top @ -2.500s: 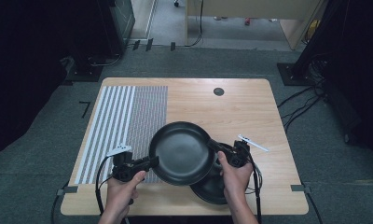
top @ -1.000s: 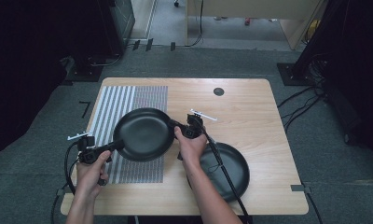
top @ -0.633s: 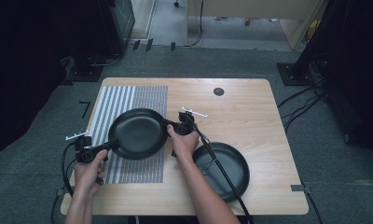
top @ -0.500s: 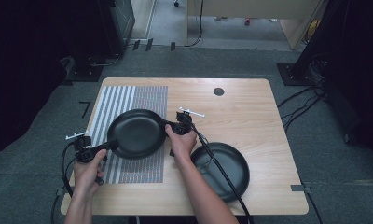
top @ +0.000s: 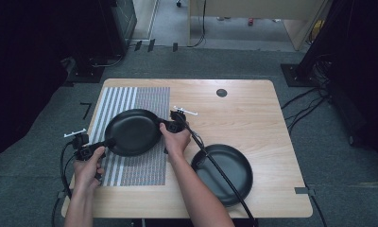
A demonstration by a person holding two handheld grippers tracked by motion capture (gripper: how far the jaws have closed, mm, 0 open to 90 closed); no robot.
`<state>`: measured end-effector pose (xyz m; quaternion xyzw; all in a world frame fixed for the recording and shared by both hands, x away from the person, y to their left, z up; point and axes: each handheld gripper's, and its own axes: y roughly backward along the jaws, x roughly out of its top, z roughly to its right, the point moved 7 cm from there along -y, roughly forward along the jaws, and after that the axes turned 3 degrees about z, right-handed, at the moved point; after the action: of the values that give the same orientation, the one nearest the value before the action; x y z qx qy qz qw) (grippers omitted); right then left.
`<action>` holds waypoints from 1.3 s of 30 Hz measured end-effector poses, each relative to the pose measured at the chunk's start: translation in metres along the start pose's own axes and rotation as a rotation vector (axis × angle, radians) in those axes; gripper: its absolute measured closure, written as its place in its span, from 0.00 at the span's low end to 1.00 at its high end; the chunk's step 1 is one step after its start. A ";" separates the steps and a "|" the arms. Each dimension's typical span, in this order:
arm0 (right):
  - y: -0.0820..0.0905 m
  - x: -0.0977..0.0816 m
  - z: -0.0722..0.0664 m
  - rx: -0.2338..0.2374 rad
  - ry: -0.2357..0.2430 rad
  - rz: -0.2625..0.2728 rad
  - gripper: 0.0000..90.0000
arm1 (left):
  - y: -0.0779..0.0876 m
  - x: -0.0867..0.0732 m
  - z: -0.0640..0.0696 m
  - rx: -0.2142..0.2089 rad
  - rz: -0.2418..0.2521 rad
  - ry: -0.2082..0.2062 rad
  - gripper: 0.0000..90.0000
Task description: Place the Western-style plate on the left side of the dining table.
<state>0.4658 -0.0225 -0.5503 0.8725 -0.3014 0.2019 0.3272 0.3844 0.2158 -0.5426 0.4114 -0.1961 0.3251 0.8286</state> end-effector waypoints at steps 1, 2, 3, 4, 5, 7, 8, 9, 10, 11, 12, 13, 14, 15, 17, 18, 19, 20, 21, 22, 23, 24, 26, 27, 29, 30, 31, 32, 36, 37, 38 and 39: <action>-0.002 -0.001 0.000 0.001 0.003 0.002 0.94 | -0.001 0.001 -0.002 0.008 0.003 0.005 0.79; -0.006 -0.002 0.001 -0.003 0.011 0.005 0.94 | -0.002 0.001 -0.003 0.015 0.004 0.006 0.79; -0.006 -0.002 0.001 -0.003 0.011 0.005 0.94 | -0.004 0.002 -0.005 0.021 0.005 0.009 0.79; -0.009 -0.003 0.001 -0.006 0.013 0.006 0.94 | -0.005 0.003 -0.007 0.026 0.006 0.017 0.79; -0.010 -0.004 0.002 -0.007 0.012 0.004 0.94 | -0.007 0.004 -0.008 0.029 0.007 0.020 0.79; -0.014 -0.004 0.003 -0.012 0.013 0.006 0.94 | -0.009 0.005 -0.009 0.034 0.011 0.028 0.79; -0.016 -0.004 0.004 -0.013 0.017 0.010 0.94 | -0.009 0.006 -0.009 0.036 0.014 0.029 0.79; -0.017 -0.004 0.004 -0.014 0.019 0.017 0.94 | -0.010 0.007 -0.009 0.037 0.018 0.030 0.79; -0.018 -0.003 0.004 -0.013 0.020 0.020 0.94 | -0.010 0.007 -0.009 0.035 0.020 0.033 0.79; -0.019 -0.002 0.004 -0.011 0.017 0.030 0.94 | -0.011 0.008 -0.009 0.034 0.023 0.036 0.79; -0.019 -0.001 0.004 -0.012 0.014 0.035 0.94 | -0.012 0.009 -0.008 0.036 0.025 0.036 0.79; -0.020 0.000 0.004 -0.016 0.013 0.037 0.94 | -0.013 0.009 -0.009 0.039 0.024 0.037 0.79; -0.020 0.001 0.004 -0.020 0.021 0.039 0.93 | -0.015 0.009 -0.010 0.047 0.021 0.039 0.79; -0.021 0.001 0.004 -0.024 0.029 0.041 0.93 | -0.016 0.010 -0.011 0.054 0.024 0.043 0.79; -0.024 0.001 0.003 -0.025 0.038 0.047 0.93 | -0.017 0.012 -0.012 0.067 0.033 0.046 0.78; -0.025 0.001 0.002 -0.026 0.038 0.047 0.93 | -0.019 0.013 -0.012 0.074 0.045 0.051 0.78; -0.027 0.002 0.001 -0.028 0.043 0.054 0.93 | -0.019 0.014 -0.013 0.077 0.050 0.053 0.78; -0.030 0.003 0.000 -0.031 0.060 0.064 0.92 | -0.020 0.014 -0.013 0.078 0.054 0.057 0.76; -0.032 0.004 0.000 -0.028 0.059 0.070 0.92 | -0.020 0.014 -0.013 0.078 0.054 0.058 0.74; -0.032 0.004 0.000 -0.028 0.059 0.070 0.92 | -0.021 0.014 -0.013 0.076 0.056 0.057 0.74; -0.033 0.004 0.000 -0.027 0.055 0.068 0.92 | -0.022 0.015 -0.014 0.078 0.056 0.057 0.73; -0.034 0.004 0.000 -0.026 0.053 0.068 0.92 | -0.023 0.015 -0.015 0.076 0.059 0.056 0.73; -0.035 0.004 0.000 -0.027 0.063 0.072 0.92 | -0.024 0.016 -0.015 0.068 0.062 0.045 0.71; -0.036 0.004 0.000 -0.028 0.072 0.074 0.92 | -0.024 0.017 -0.015 0.065 0.056 0.035 0.71; -0.036 0.005 -0.001 -0.028 0.104 0.068 0.90 | -0.025 0.018 -0.014 0.066 0.052 0.017 0.69; -0.037 0.006 -0.001 -0.028 0.120 0.064 0.88 | -0.025 0.018 -0.014 0.060 0.052 0.011 0.68; -0.037 0.007 -0.002 -0.024 0.139 0.058 0.87 | -0.025 0.018 -0.014 0.055 0.053 0.006 0.67; -0.037 0.007 -0.002 -0.023 0.156 0.044 0.86 | -0.026 0.017 -0.013 0.052 0.054 -0.003 0.66; -0.035 0.015 -0.004 0.015 0.132 0.055 0.74 | -0.026 0.017 -0.010 0.066 0.042 -0.076 0.58; -0.033 0.018 -0.004 0.011 0.131 0.060 0.72 | -0.025 0.017 -0.009 0.067 0.037 -0.085 0.55; -0.030 0.021 -0.004 0.002 0.150 0.066 0.70 | -0.024 0.017 -0.009 0.073 0.028 -0.095 0.51; -0.028 0.024 -0.004 -0.005 0.171 0.073 0.68 | -0.023 0.017 -0.009 0.082 0.033 -0.105 0.49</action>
<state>0.5010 -0.0124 -0.5472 0.8397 -0.3043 0.2868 0.3464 0.4130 0.2188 -0.5504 0.4582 -0.2326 0.3244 0.7942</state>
